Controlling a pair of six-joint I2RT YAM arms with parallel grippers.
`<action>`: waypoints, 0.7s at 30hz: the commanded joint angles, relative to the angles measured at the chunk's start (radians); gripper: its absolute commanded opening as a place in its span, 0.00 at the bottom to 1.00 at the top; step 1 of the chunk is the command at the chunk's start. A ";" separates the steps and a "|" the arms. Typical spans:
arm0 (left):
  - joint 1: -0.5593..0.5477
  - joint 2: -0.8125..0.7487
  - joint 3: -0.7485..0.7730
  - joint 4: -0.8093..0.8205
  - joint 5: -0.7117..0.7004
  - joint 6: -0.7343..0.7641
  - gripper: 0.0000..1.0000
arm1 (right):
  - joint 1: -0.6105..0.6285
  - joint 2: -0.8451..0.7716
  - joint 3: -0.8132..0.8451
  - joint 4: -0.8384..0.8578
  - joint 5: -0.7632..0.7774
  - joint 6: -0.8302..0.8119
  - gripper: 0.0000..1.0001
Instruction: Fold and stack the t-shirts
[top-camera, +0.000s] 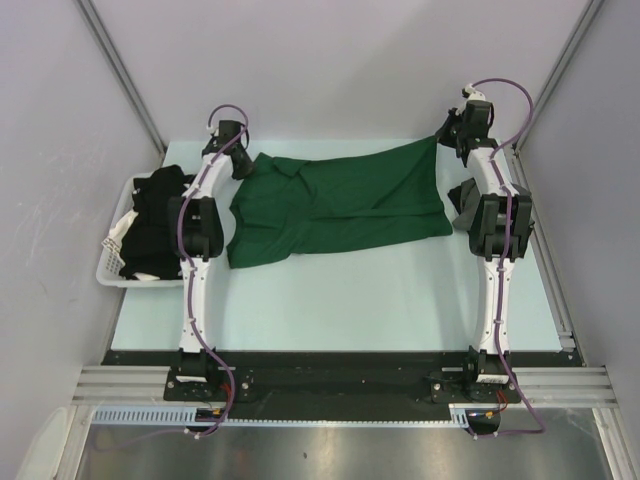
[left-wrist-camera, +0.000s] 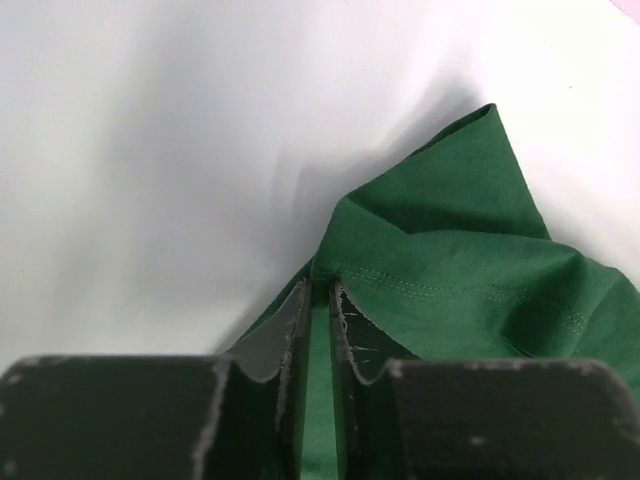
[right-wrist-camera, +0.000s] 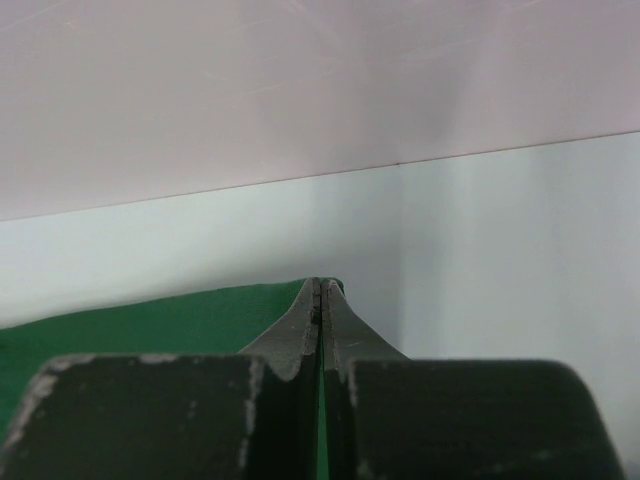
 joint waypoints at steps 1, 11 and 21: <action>0.001 0.012 0.043 0.018 0.023 -0.021 0.13 | -0.010 -0.001 0.037 0.049 -0.007 0.013 0.00; 0.001 -0.035 0.043 0.007 0.019 0.005 0.00 | -0.005 -0.001 0.042 0.053 -0.004 0.013 0.00; 0.004 -0.118 0.047 -0.011 0.004 0.050 0.00 | -0.002 -0.008 0.043 0.032 0.017 -0.009 0.00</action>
